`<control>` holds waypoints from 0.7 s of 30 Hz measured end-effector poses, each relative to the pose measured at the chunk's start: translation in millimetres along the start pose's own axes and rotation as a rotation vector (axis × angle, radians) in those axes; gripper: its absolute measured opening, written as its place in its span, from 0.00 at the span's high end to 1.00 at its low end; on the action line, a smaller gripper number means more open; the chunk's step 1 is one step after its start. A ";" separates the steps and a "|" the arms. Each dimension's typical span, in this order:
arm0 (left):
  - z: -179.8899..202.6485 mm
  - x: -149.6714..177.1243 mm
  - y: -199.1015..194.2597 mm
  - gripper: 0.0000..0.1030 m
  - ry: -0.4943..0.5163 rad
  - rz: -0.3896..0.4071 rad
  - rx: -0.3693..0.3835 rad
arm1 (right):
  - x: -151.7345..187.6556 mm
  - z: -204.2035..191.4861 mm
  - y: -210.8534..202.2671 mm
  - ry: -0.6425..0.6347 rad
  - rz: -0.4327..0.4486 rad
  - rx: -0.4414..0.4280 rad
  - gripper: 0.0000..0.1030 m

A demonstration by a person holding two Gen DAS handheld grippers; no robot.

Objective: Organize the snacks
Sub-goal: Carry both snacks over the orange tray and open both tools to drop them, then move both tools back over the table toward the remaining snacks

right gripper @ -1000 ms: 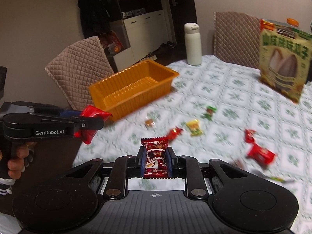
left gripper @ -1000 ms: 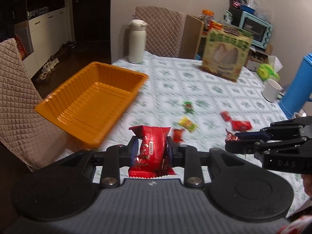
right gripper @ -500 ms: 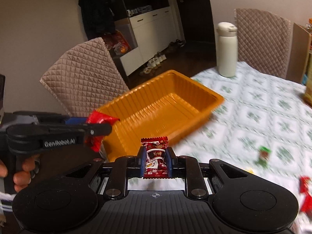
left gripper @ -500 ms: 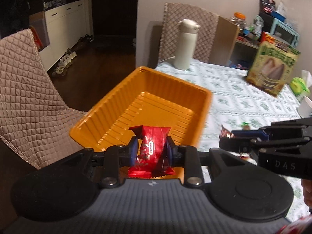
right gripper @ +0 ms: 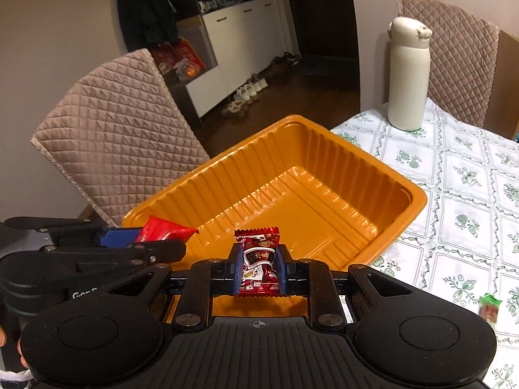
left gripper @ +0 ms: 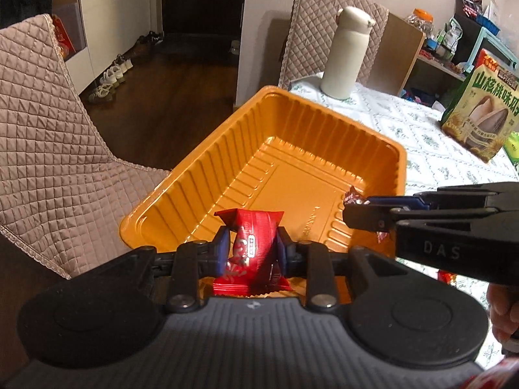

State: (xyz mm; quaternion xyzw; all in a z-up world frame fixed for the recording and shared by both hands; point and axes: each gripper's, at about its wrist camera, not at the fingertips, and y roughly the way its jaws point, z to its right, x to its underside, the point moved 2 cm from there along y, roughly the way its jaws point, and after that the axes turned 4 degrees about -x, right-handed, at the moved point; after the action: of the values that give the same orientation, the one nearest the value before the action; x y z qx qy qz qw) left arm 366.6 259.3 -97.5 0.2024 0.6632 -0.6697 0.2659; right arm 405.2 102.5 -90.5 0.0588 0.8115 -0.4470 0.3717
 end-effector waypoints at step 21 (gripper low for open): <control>-5.7 -6.9 9.6 0.58 0.006 -0.010 0.014 | 0.7 9.9 17.0 0.026 -0.030 0.069 0.64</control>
State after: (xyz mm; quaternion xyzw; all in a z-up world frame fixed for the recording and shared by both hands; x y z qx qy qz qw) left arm 377.5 265.7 -100.9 0.2026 0.6603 -0.6751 0.2592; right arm 417.5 104.8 -105.8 0.0650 0.8010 -0.4798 0.3522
